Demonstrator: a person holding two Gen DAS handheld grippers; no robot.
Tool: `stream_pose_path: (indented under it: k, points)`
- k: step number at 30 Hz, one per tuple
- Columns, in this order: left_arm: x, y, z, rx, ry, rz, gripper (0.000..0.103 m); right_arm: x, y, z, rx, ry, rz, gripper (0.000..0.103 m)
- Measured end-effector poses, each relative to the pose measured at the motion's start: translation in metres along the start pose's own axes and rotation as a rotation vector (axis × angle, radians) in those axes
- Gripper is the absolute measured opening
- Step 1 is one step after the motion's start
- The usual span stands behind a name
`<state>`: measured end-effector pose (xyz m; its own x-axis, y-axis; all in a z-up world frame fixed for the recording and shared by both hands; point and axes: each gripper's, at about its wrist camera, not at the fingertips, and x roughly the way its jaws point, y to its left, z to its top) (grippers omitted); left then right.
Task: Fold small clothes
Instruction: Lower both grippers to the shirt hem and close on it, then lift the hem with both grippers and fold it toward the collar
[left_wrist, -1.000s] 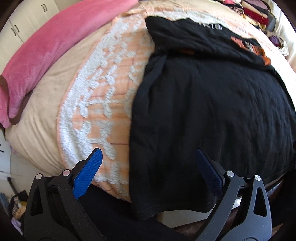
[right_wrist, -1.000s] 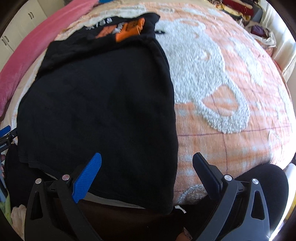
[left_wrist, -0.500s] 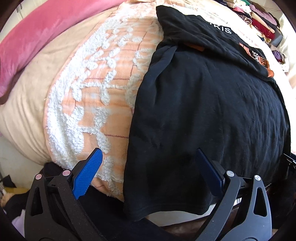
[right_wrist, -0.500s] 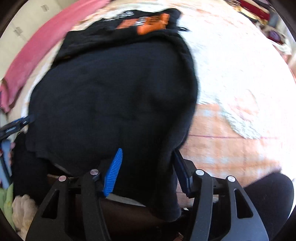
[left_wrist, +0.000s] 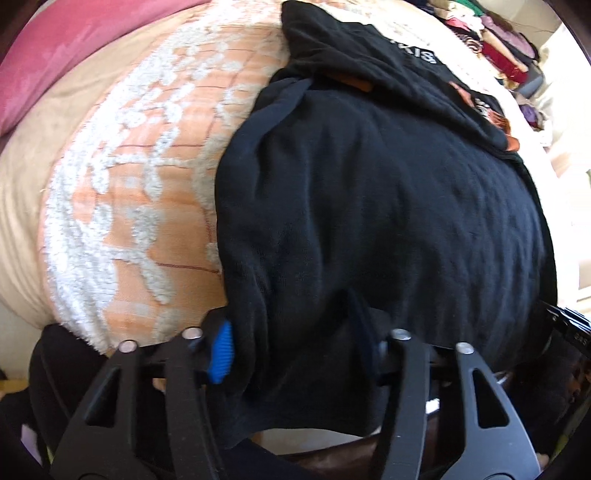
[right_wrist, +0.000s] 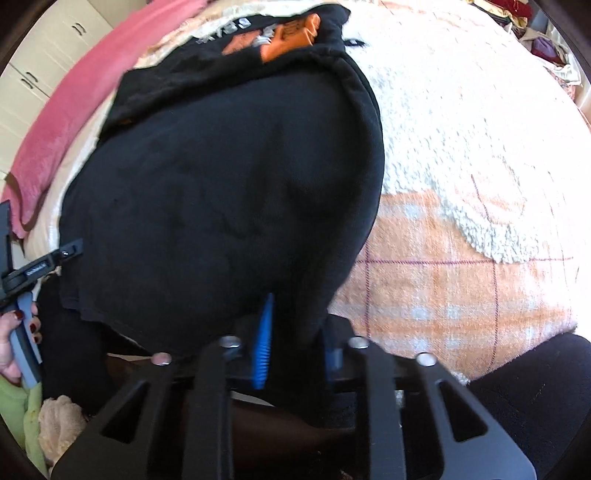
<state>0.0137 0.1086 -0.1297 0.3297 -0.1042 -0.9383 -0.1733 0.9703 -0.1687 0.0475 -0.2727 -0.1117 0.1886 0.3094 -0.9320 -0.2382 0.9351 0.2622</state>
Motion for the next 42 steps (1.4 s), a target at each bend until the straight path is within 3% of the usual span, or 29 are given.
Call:
stream_pose_path:
  k: [7, 18, 42]
  points:
    - [-0.014, 0.003, 0.0, -0.008, -0.028, -0.069, 0.008, -0.015, -0.002, -0.012, -0.017, -0.072, 0.086, 0.011]
    - [-0.057, 0.005, 0.01, 0.003, -0.141, -0.119, 0.008, -0.048, 0.013, 0.005, -0.112, -0.254, 0.145, 0.011]
    - [-0.086, -0.023, 0.079, -0.001, -0.282, -0.13, 0.008, -0.078, 0.012, 0.058, -0.135, -0.426, 0.197, 0.011]
